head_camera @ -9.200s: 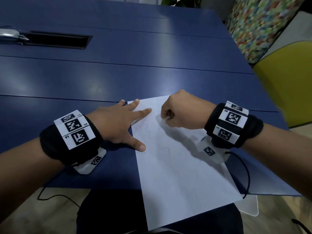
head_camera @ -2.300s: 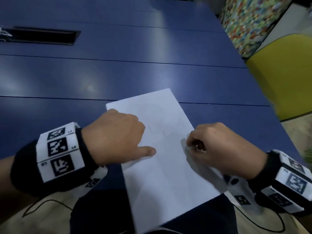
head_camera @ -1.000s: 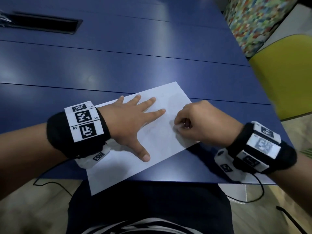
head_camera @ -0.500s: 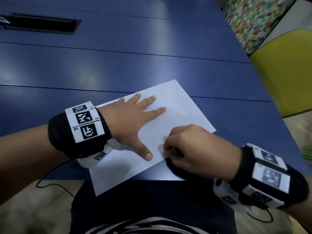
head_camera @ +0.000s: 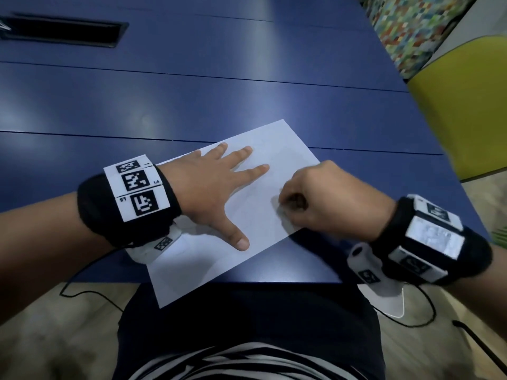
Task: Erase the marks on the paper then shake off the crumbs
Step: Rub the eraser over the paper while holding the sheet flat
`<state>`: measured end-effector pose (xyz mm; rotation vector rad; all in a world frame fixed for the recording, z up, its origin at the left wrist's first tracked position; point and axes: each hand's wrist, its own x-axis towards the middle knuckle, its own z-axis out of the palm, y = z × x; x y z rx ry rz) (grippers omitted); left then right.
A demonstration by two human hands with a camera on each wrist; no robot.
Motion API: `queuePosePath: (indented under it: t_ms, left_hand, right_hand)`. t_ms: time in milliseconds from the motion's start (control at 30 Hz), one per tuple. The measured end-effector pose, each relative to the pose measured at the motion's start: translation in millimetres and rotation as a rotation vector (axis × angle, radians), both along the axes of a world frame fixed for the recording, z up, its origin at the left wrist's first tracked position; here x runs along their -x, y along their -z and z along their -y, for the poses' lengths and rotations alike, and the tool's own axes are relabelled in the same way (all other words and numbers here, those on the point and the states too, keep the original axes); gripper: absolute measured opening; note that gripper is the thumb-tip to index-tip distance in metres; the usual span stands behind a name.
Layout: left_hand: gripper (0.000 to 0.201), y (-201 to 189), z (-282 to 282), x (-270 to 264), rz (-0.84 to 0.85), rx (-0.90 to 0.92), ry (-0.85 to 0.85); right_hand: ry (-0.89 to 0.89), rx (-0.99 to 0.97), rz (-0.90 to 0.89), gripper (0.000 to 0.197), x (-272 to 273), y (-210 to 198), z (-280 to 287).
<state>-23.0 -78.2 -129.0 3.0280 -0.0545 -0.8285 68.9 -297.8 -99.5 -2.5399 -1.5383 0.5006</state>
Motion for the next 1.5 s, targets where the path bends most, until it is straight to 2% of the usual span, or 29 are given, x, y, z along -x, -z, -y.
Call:
queuePosePath:
  t_ms: [33, 100, 200, 333, 400, 500, 567, 733, 800, 900, 1100, 1233, 1300, 1433, 1500]
  left_hand:
    - [0.147, 0, 0, 0, 0.003, -0.001, 0.001]
    - [0.147, 1, 0, 0, 0.009, -0.005, 0.005]
    - [0.146, 1, 0, 1, 0.017, -0.010, 0.009]
    - [0.147, 0, -1, 1, 0.025, -0.025, 0.023]
    - [0.149, 1, -1, 0, 0.031, -0.033, 0.026]
    - [0.152, 1, 0, 1, 0.035, -0.030, 0.012]
    - [0.153, 1, -1, 1, 0.036, -0.029, 0.011]
    - [0.155, 2, -2, 0, 0.044, -0.035, 0.026]
    - [0.155, 3, -2, 1, 0.046, -0.040, 0.025]
    - [0.155, 4, -2, 1, 0.048, -0.029, 0.024]
    - [0.155, 3, -3, 1, 0.053, -0.024, 0.028]
    - [0.156, 3, -3, 1, 0.048, -0.023, 0.020]
    - [0.156, 3, -2, 1, 0.052, -0.030, 0.028]
    - [0.154, 2, 0, 1, 0.042, -0.036, 0.013]
    - [0.154, 1, -1, 1, 0.038, -0.031, 0.008]
  right_hand:
    - [0.016, -0.018, 0.019, 0.015, -3, 1, 1]
    - [-0.071, -0.006, 0.020, 0.016, 9, 4, 0]
    - [-0.208, 0.078, -0.087, 0.014, 35, 1, 0]
    - [-0.029, 0.015, 0.033, 0.017, -8, 0, -11]
    - [-0.017, -0.022, 0.070, 0.016, -14, 2, -12]
    - [-0.194, 0.060, -0.018, 0.020, 18, 0, -9]
    - [-0.239, 0.123, -0.058, 0.019, 22, -4, -10]
    - [-0.030, -0.016, 0.094, 0.018, -27, -1, -19]
    - [-0.083, 0.020, 0.070, 0.017, -17, 0, -17]
    - [-0.214, 0.123, -0.056, 0.017, 7, -3, -15]
    - [-0.036, -0.036, 0.059, 0.014, -34, -2, -19]
    - [-0.196, 0.077, -0.039, 0.015, 4, 0, -11]
    - [-0.157, 0.076, -0.038, 0.015, -3, -1, -8]
    - [0.080, -0.027, 0.065, 0.015, -40, -2, -1]
    - [0.037, -0.027, 0.087, 0.014, -28, 2, 1]
